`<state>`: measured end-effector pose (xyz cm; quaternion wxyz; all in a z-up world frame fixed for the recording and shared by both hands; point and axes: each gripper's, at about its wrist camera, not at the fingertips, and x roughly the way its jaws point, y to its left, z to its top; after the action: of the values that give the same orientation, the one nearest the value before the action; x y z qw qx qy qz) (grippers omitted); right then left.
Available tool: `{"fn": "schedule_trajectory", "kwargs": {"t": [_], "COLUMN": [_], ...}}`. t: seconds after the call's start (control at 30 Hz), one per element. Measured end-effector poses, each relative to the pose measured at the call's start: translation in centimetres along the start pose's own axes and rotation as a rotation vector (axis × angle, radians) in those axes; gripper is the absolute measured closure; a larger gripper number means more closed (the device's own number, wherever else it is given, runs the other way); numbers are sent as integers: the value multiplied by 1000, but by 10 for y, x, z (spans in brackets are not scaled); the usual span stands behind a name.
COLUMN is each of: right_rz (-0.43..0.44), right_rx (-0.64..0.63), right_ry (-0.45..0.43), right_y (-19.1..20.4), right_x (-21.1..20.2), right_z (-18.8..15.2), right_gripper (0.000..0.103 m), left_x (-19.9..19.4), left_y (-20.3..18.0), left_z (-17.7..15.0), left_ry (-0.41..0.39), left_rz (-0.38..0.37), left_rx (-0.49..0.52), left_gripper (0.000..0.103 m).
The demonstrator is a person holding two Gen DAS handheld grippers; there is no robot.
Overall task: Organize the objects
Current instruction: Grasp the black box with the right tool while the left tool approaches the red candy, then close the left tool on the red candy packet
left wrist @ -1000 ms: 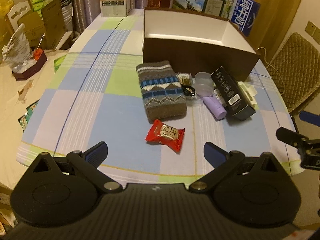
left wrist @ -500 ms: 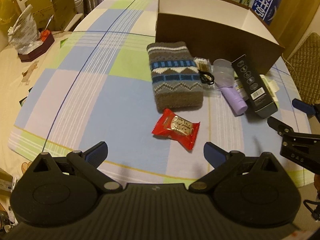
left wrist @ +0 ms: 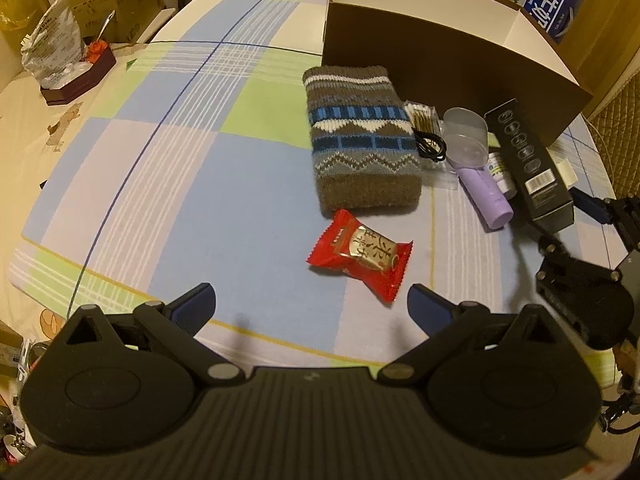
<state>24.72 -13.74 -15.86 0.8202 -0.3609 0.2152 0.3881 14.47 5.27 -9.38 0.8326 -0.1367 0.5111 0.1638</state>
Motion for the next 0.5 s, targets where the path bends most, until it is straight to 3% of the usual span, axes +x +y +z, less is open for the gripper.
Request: {"fn": "schedule_trajectory", "kwargs": {"t": [0.1,0.37,0.5], "right_rz": [30,271,294], "right_rx": [112,690,784], "right_ry": [-6,68,111], "right_y": [-16,-94,-110], "right_x": [-8,-28,-36], "right_z": [0,-21,-30], "right_gripper": [53,60,58], "left_x": [2,11,20], "left_y": [-2,-10,-16], "left_z": [-1,-5,-4], "left_ry": [4,9,7], "left_rz": [-8,-41,-54], "left_rx": [3,28,45], "left_gripper": [2,3,8]}}
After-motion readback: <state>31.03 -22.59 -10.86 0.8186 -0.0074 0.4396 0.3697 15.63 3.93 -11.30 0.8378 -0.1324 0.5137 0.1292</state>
